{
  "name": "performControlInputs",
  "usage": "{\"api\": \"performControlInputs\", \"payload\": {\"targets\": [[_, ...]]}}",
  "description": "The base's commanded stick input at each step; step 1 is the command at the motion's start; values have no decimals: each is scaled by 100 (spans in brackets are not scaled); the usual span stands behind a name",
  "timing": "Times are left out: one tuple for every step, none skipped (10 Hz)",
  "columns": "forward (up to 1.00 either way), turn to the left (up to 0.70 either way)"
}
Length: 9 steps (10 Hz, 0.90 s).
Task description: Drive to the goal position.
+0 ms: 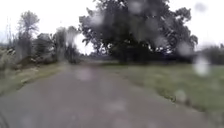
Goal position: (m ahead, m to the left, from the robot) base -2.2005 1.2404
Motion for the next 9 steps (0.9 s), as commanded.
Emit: {"api": "performControlInputs", "payload": {"targets": [[100, 2], [100, 1], [100, 0], [100, 0], [100, 0], [100, 0], [100, 0], [100, 0], [100, 0]]}}
